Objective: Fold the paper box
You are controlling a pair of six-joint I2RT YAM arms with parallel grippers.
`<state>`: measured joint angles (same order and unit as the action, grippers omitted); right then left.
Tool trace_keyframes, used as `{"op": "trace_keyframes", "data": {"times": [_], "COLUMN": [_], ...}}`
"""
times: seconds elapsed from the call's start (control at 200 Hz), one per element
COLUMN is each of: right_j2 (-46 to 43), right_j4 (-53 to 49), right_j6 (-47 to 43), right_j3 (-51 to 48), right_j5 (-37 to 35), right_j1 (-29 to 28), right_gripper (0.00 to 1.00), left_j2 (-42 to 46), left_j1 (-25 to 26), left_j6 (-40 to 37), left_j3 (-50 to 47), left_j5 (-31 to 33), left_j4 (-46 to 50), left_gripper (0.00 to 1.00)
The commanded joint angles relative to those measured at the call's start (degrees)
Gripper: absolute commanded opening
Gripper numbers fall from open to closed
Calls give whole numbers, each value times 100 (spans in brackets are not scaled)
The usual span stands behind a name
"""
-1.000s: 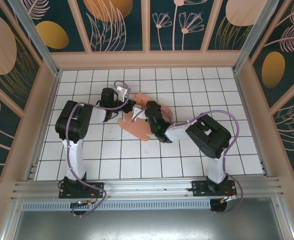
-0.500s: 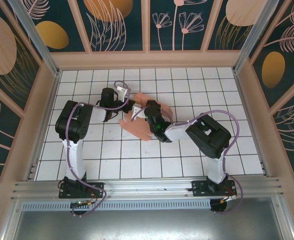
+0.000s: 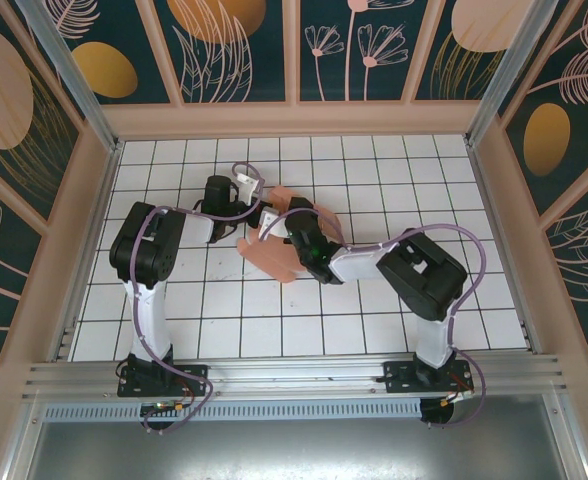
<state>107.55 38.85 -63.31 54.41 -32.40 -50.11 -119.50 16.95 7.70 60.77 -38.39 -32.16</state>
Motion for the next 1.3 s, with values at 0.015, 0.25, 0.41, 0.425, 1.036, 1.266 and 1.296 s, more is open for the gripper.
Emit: {"op": "trace_keyframes", "data": {"times": [0.015,0.25,0.41,0.425,1.036,1.266,1.296], "right_j2": [-525,-1248,-1698,-1723,-1203,-672,-574], "right_j4": [-325,-679,-755,-758,-2498,-2668,-2700], "right_j6": [939,2355,3366,3472,9315,8847,8828], "right_j3": [228,171,178,180,1044,1119,1160], "right_j5": [397,1052,1405,1469,5449,6134,6254], "right_j1": [-78,-88,-25,-10,2675,2664,2666], "right_gripper": [55,70,72,72,69,70,70], "left_j2": [217,329,398,401,1044,1222,1225], "left_j1": [48,55,66,65,839,985,1000], "left_j6": [-172,-256,-328,-337,-398,-219,-199], "left_j3": [49,-74,-216,-229,-1380,-1957,-2038], "left_j5": [118,270,363,380,1800,1906,1903], "left_j4": [322,232,106,79,-1137,-1563,-1611], "left_gripper": [1,2,3,3,3,4,4]}}
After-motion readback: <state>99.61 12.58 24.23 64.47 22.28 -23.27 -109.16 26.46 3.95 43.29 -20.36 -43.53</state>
